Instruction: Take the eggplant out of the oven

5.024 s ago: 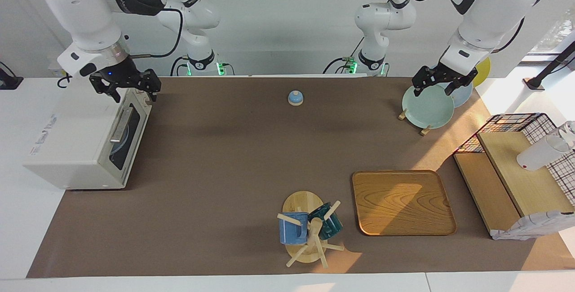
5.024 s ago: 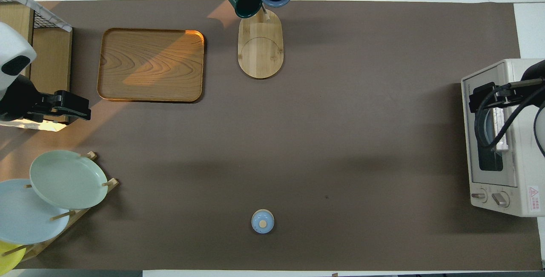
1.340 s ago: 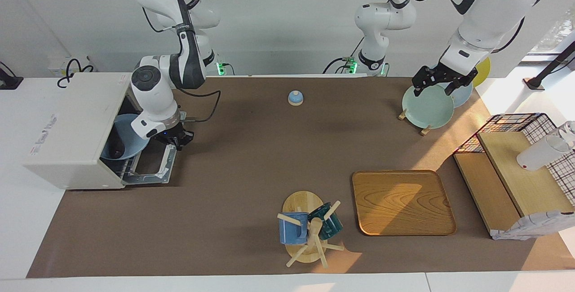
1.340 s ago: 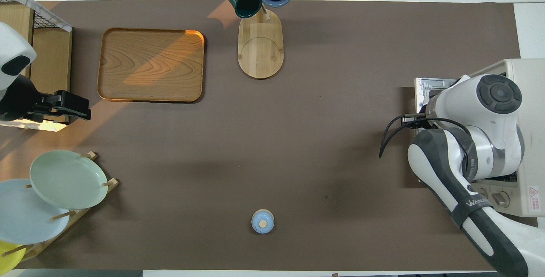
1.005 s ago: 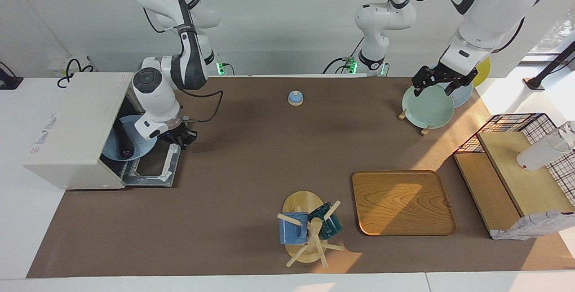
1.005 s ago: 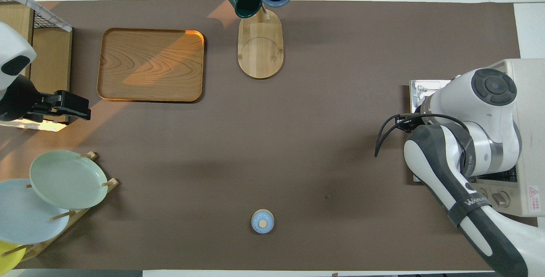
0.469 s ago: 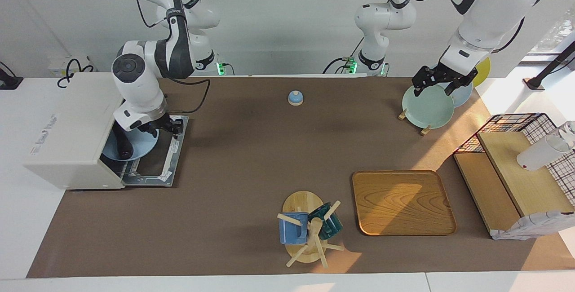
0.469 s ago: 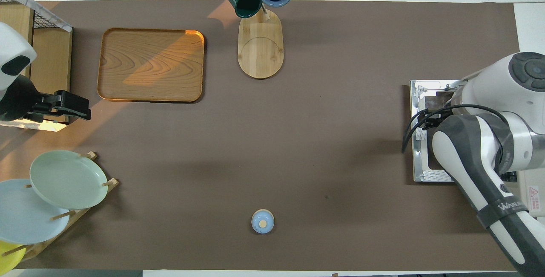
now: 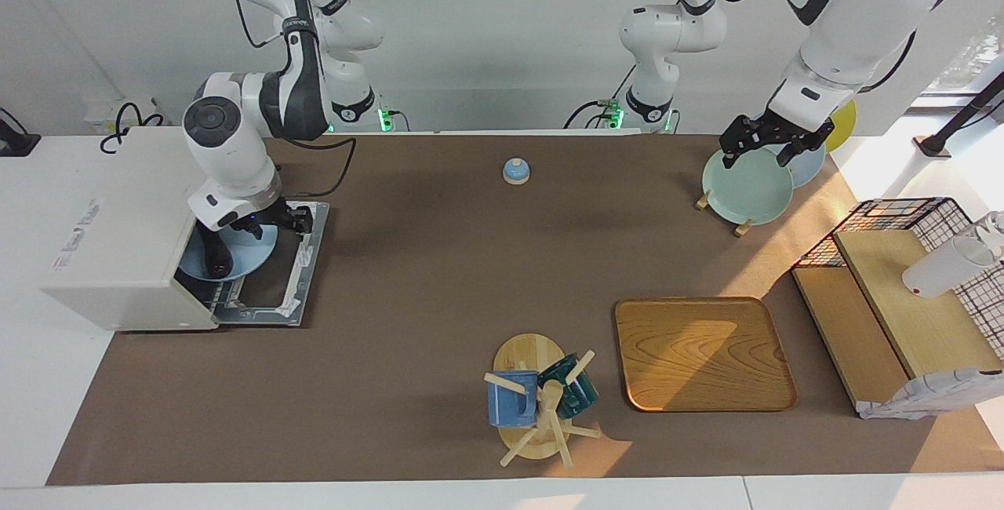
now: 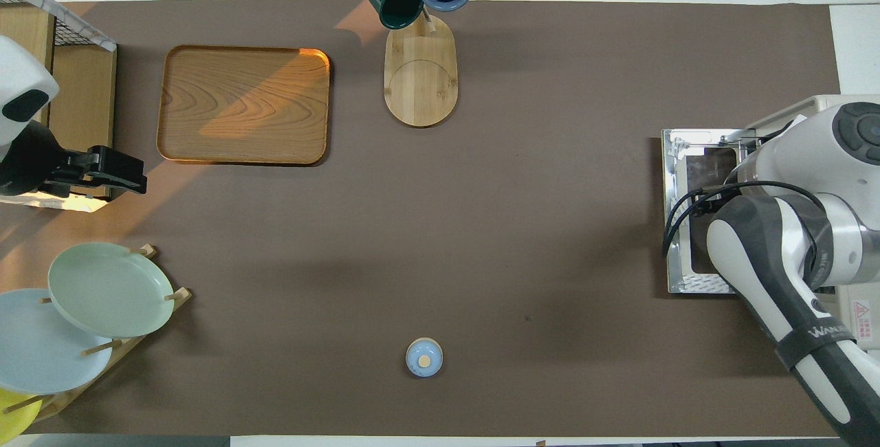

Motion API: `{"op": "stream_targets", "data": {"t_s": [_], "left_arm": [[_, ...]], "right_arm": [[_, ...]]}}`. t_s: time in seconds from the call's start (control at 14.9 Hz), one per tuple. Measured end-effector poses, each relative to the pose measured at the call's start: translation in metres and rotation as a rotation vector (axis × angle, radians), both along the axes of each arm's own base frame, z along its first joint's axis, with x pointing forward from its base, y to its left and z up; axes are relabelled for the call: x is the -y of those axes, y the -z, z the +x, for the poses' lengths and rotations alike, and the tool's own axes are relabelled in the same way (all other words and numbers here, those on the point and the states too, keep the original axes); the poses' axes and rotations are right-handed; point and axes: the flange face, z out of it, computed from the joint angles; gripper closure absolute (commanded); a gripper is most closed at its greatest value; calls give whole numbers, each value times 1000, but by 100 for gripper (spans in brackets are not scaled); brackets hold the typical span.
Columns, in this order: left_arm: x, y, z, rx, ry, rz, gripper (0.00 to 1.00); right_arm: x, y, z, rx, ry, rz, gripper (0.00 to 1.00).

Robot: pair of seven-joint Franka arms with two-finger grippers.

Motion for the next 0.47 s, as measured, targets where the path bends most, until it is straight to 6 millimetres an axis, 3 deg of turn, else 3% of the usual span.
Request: {"op": "stream_targets", "data": {"t_s": [0.07, 0.27, 0.47], "left_arm": [[0, 0, 0, 0, 0, 0, 0], [0, 0, 0, 0, 0, 0, 0], [0, 0, 0, 0, 0, 0, 0]], "right_arm": [[3, 4, -2, -2, -27, 2, 100], [13, 5, -6, -11, -97, -16, 100], [-13, -6, -7, -8, -180, -59, 100]]}}
